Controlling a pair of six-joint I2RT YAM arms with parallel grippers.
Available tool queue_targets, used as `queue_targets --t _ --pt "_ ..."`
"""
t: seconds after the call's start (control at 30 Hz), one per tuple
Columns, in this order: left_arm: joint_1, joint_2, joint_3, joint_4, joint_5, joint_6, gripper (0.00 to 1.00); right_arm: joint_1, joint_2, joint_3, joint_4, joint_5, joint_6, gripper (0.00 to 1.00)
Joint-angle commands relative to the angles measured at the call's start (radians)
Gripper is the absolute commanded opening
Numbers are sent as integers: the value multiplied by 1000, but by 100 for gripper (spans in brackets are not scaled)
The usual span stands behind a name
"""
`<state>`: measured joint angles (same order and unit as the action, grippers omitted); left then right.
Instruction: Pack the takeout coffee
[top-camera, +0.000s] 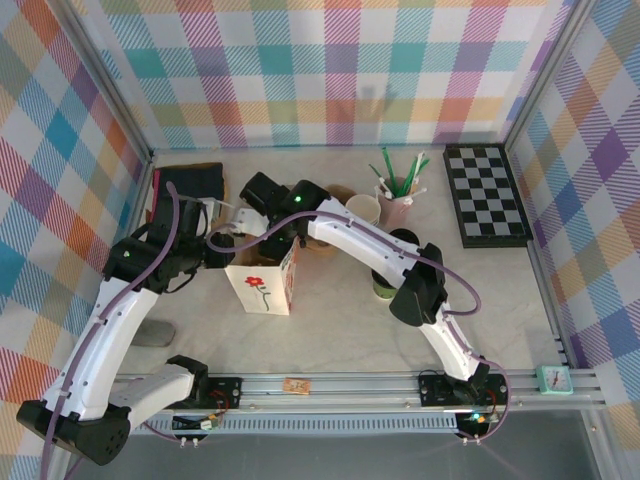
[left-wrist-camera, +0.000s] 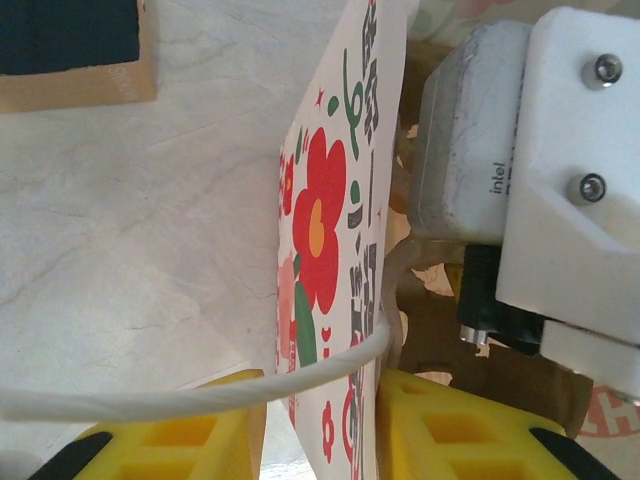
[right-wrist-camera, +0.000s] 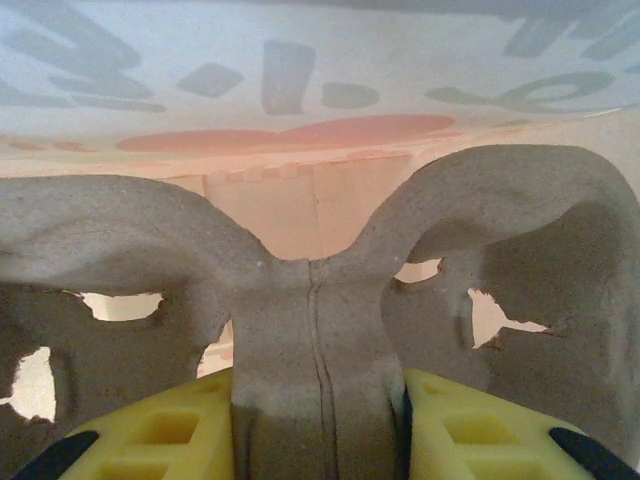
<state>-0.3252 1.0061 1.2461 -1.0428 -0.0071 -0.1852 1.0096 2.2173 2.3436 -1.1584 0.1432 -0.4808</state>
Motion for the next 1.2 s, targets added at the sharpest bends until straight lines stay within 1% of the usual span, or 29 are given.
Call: queue_targets --t 0.0,0.13,0.37,0.5,0.6,0.67,0.73,0.9,1.03,1.17 --pt "11 -17 23 6 13 23 34 6 45 20 -50 4 -30 37" --pt "11 -17 26 6 18 27 34 7 69 29 -74 13 -38 37" --pt "11 -20 32 7 26 32 34 6 97 44 -93 4 -38 47" --pt "11 -22 35 8 24 32 34 6 101 53 -93 7 -44 49" --pt "11 -26 38 6 24 32 34 6 98 59 -92 7 -46 56" --pt "11 -27 41 5 22 32 34 6 96 63 -92 7 -46 62" --pt "11 -28 41 4 22 32 34 8 94 70 -92 6 -45 65" --pt "11 -24 42 7 33 29 34 14 86 104 -99 6 -43 67" --pt "11 -23 45 9 39 26 34 24 66 117 -100 7 -46 72" --pt "11 -24 46 7 43 23 34 28 47 121 -100 12 -46 74"
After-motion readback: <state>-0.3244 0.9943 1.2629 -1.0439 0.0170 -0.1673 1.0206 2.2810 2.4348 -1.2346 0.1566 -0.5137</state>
